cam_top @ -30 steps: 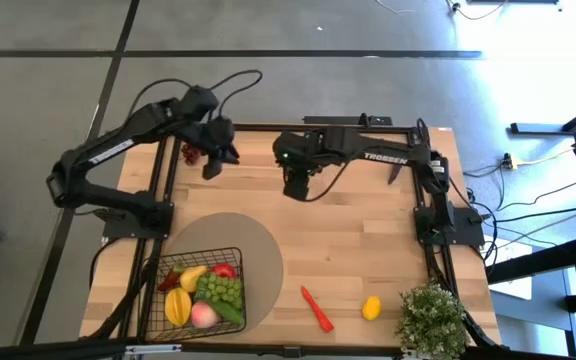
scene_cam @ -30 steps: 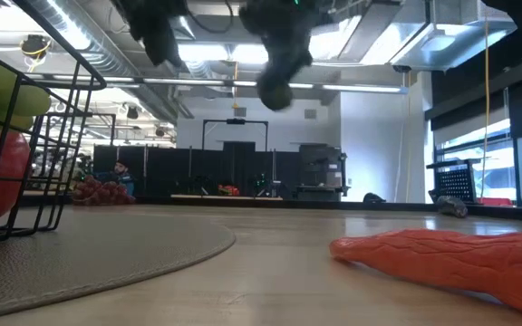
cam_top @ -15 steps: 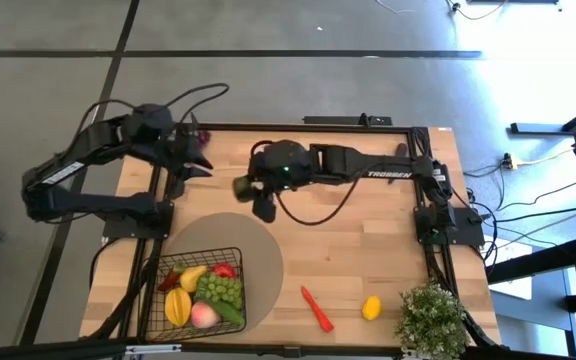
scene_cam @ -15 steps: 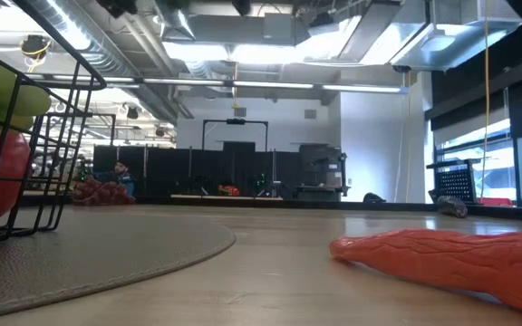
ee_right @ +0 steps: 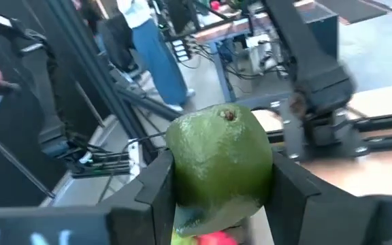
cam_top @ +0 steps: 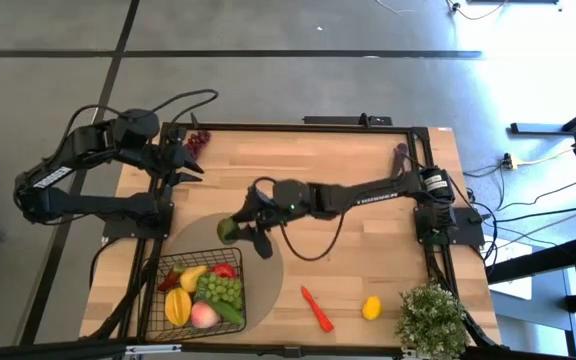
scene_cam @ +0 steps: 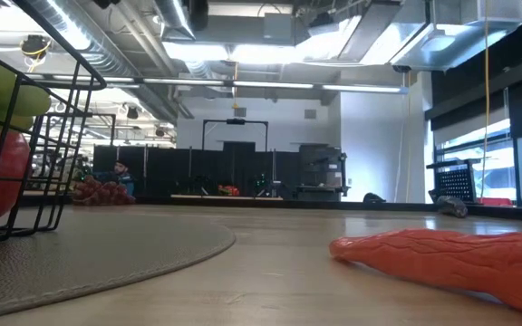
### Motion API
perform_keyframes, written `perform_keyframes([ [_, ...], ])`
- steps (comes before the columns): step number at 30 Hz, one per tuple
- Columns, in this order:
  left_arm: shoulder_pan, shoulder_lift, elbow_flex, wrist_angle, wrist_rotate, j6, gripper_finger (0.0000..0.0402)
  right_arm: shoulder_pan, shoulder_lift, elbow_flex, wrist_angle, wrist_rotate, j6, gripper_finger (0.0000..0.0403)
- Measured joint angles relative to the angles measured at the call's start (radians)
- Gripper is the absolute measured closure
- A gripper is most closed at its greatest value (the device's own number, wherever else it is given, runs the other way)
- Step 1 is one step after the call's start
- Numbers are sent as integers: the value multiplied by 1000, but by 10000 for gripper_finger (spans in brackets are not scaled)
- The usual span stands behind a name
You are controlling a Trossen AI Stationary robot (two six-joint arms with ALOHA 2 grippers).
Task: Build produce basket
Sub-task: Put the green lime into the wire basket
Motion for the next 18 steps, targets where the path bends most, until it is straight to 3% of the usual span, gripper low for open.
perform_keyframes([
  [6,0,0,0,0,-2,36,318,27,0,-165,205,24,19,248],
  [18,0,0,0,-24,-3,35,318,35,1,-244,226,53,-36,248],
])
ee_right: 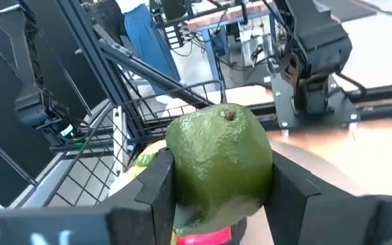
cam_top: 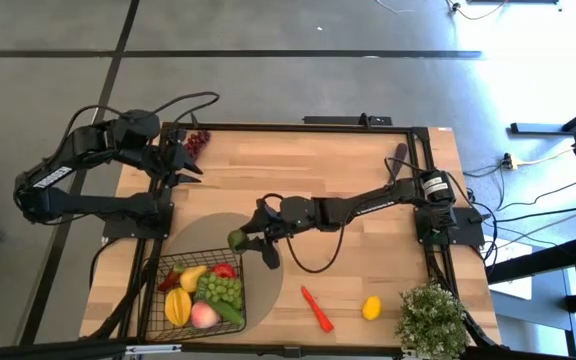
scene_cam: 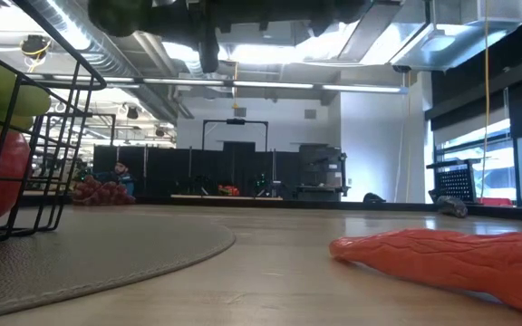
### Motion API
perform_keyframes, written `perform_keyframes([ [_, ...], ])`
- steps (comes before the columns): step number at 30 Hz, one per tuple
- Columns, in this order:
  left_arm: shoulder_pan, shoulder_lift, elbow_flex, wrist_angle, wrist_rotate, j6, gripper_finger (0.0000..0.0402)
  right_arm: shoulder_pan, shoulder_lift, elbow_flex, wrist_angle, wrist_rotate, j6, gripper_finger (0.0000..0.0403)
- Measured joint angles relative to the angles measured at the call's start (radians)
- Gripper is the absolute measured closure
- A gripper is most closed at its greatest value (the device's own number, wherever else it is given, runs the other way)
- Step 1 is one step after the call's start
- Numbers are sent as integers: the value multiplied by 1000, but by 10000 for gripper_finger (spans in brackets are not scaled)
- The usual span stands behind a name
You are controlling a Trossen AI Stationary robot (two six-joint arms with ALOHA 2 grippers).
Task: Build produce basket
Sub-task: Put the green lime into the wire basket
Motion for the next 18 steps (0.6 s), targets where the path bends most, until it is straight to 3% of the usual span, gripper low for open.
perform_keyframes([
  [6,0,5,0,-45,0,-7,318,-12,25,47,32,-2,25,248],
  [10,0,5,0,-48,0,-7,318,-34,84,178,-10,-45,-9,248],
  [18,0,-11,0,-56,-5,-5,318,-52,277,476,-252,-195,-24,248],
])
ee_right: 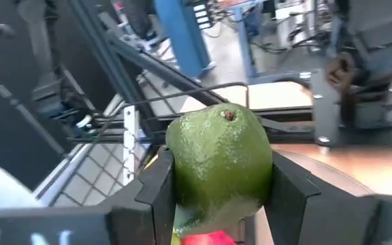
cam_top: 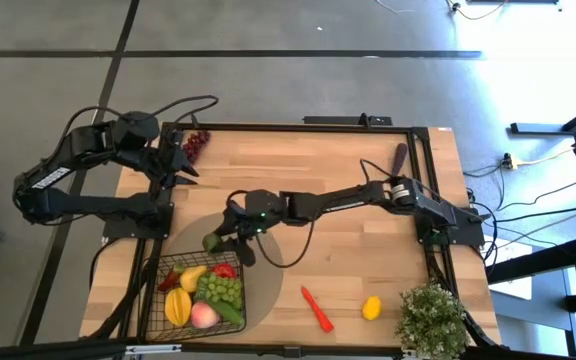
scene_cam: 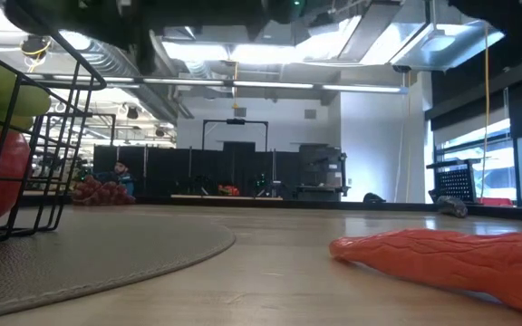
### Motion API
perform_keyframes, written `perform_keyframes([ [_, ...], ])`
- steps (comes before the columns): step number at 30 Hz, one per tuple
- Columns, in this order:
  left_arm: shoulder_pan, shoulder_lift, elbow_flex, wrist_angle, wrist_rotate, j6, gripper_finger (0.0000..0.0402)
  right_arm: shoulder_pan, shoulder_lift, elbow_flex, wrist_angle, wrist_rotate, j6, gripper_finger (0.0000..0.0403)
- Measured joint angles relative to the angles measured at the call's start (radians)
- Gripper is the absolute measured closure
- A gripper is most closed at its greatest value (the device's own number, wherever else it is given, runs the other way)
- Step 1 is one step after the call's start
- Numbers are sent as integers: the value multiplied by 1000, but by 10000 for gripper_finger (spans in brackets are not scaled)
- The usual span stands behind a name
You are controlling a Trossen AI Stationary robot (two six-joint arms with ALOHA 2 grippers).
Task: Build produce basket
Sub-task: Put the green lime into the wire basket
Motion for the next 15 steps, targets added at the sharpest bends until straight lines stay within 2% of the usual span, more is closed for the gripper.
perform_keyframes([
  [6,0,-6,0,0,-30,6,318,4,65,55,-40,-94,84,248],
  [15,0,-6,0,-5,-38,33,318,41,74,55,-201,-61,49,248],
])
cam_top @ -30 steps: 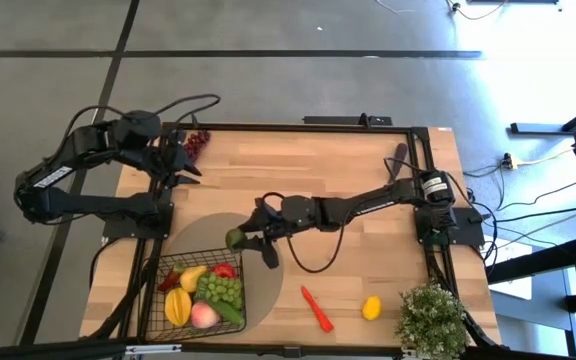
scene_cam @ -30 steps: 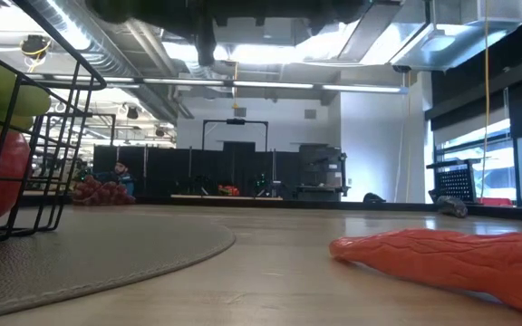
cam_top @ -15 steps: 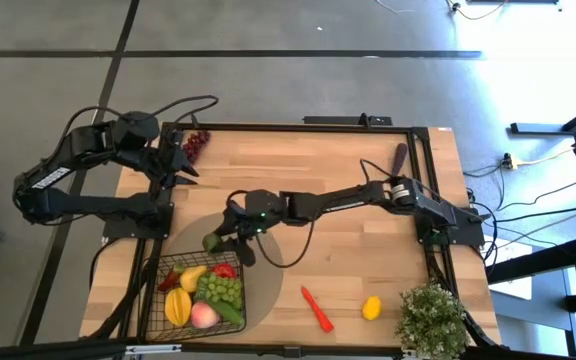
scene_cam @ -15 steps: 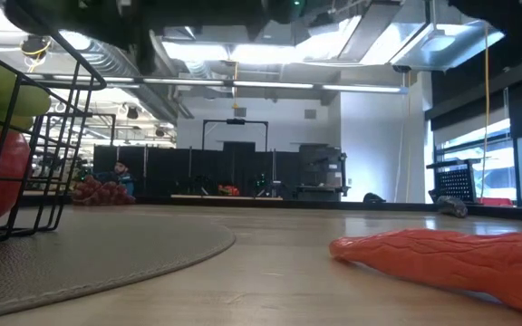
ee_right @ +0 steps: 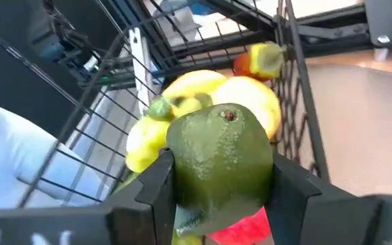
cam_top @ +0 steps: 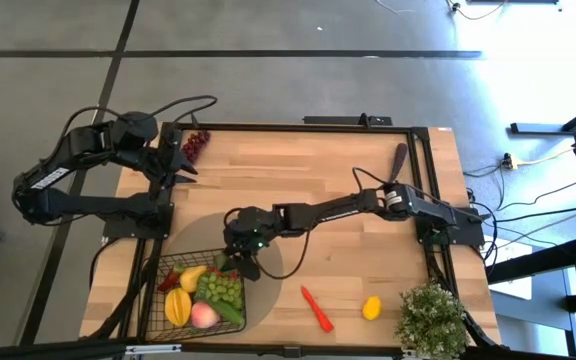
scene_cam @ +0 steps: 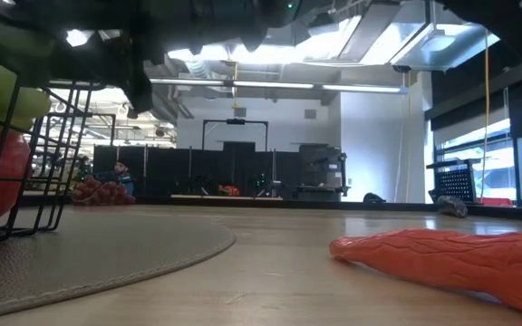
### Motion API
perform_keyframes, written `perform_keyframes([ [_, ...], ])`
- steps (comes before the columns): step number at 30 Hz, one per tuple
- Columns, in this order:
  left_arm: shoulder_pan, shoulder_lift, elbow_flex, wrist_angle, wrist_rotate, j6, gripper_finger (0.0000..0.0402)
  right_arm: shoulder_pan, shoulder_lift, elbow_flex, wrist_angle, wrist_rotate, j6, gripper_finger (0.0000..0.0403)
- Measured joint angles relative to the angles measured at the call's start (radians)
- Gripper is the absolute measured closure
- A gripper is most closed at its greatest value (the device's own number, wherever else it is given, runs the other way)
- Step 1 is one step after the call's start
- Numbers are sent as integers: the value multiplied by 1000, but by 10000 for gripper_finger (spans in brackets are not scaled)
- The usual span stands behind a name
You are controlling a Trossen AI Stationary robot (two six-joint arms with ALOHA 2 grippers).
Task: Build produce basket
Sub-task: Put the green lime into the wire basket
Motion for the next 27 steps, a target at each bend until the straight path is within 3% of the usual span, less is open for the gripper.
perform_keyframes([
  [10,0,0,0,0,0,1,318,4,-2,0,-7,1,5,223],
  [24,0,0,0,0,0,1,318,4,-2,0,-11,-20,-10,237],
  [27,0,0,0,0,0,1,318,4,-2,0,-21,-10,4,224],
])
